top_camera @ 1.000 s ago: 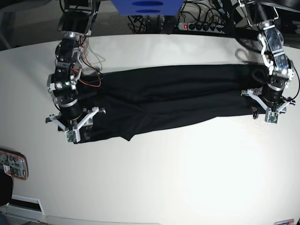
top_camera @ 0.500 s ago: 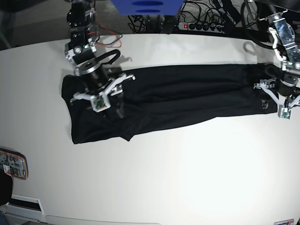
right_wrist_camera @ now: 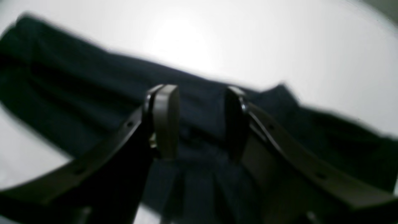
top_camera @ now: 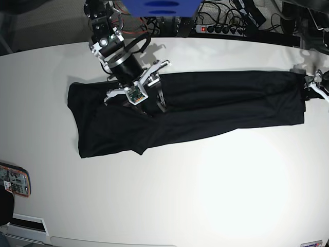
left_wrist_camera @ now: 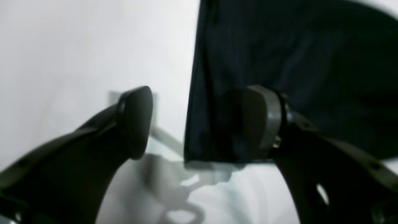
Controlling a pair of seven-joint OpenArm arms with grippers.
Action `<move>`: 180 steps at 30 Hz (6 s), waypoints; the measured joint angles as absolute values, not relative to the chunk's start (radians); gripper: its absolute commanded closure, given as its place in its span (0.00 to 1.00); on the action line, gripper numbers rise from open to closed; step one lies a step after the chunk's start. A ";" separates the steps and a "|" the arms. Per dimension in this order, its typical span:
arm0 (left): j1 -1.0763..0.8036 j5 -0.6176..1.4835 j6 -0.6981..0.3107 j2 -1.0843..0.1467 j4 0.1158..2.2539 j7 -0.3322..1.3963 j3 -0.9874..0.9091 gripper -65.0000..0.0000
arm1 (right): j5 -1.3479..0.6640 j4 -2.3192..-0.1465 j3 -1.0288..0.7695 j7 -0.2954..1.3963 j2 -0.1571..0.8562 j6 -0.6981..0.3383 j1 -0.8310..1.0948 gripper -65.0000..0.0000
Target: Fold the T-shirt properly
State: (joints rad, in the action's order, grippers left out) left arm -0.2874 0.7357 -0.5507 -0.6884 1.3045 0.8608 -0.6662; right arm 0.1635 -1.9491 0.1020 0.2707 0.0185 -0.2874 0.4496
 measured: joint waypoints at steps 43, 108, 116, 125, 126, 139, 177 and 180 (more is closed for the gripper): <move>-0.155 0.752 -0.705 -0.586 1.028 0.622 -0.563 1.00 | 0.165 -1.950 0.074 0.274 0.019 -0.287 0.451 0.66; -0.139 0.704 -0.606 -0.166 1.734 1.085 -0.413 0.54 | 0.165 -1.950 0.076 0.283 0.019 -0.287 0.482 0.66; -0.186 0.749 -0.606 -0.136 1.904 1.098 -0.413 0.54 | 0.161 -1.950 0.031 0.472 0.015 -0.295 0.406 0.65; -0.230 0.744 -0.608 -0.188 2.048 1.062 -0.574 0.53 | 0.161 -1.950 -0.222 0.691 -0.017 -0.287 0.271 0.65; -0.236 0.750 -0.608 -0.199 2.051 1.028 -0.597 0.53 | 0.157 -1.950 -0.233 0.716 -0.016 -0.292 0.259 0.64; -0.430 0.506 -0.614 -0.249 2.094 0.548 -0.678 0.54 | 0.062 -1.940 -0.290 1.014 -0.017 -0.398 0.071 0.40; -0.541 0.238 -0.617 -0.133 2.093 0.157 -0.679 0.54 | -0.315 -1.468 -0.414 0.987 -0.023 -0.393 0.032 0.42; -0.541 0.238 -0.617 -0.133 2.093 0.157 -0.679 0.54 | -0.322 -1.454 -0.382 0.958 -0.022 -0.397 0.042 0.42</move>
State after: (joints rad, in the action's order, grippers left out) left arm -0.5411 0.2382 -0.6167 -0.1329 2.0933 0.1566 -0.6792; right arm -0.3222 -1.4540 -0.3820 0.9581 -0.0223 -0.3965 0.0418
